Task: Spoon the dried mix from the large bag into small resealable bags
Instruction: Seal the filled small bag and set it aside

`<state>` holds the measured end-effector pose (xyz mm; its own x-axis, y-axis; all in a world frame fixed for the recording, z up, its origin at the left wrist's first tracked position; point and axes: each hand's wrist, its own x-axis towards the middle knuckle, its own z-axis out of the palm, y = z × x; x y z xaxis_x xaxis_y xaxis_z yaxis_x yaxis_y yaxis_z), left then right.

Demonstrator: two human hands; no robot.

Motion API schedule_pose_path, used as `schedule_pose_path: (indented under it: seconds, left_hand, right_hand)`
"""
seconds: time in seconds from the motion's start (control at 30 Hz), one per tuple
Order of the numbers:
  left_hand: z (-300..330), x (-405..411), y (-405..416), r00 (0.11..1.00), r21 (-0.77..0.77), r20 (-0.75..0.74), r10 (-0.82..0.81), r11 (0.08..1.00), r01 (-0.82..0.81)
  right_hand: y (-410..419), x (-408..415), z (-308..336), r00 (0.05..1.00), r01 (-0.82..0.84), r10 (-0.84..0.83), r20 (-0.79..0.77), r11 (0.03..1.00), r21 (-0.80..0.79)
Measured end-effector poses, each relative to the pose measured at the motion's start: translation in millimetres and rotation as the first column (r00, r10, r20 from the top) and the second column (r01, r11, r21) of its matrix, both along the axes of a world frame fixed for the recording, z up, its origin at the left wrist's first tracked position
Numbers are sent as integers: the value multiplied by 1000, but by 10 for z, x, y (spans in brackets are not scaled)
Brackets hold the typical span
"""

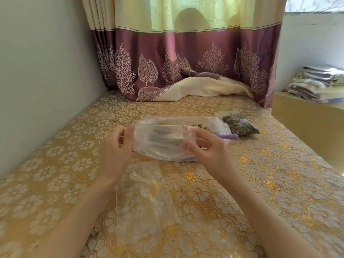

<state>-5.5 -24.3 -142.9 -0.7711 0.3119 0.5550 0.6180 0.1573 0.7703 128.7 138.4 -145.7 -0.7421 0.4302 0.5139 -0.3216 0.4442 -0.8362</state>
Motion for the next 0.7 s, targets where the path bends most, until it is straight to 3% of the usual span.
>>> schedule_pose_path:
  seconds: [0.1, 0.17, 0.33, 0.4, 0.53, 0.6, 0.7]
  left_hand:
    - [24, -22, -26, 1000, -9, -29, 11, 1000, -12]
    - [17, -63, -43, 999, -22, -38, 37, 999, -38]
    - [-6, -147, -82, 948, -93, -247, 200, 969, -229]
    - [16, -136, -100, 920, -144, -378, 106, 975, -171]
    - [107, -7, -81, 827, -403, -480, -292, 911, 88]
    - [125, 60, -72, 805, -526, -429, -409, 838, 146]
    - [124, 90, -82, 840, -618, -307, -447, 765, 181]
  right_hand:
    - [9, 37, 30, 997, -77, 73, -35, 989, -122]
    - [13, 43, 32, 996, -82, 79, -31, 989, -124]
    - [5, 6, -26, 998, -9, 4, 60, 996, 89]
    - [-18, -17, -42, 997, -58, 49, 64, 988, 147]
    - [-63, -35, -56, 987, -140, 118, 105, 962, 236]
    - [-77, -33, -52, 980, -185, 158, 122, 949, 257]
    - [-72, -23, -40, 972, -221, 196, 128, 947, 231]
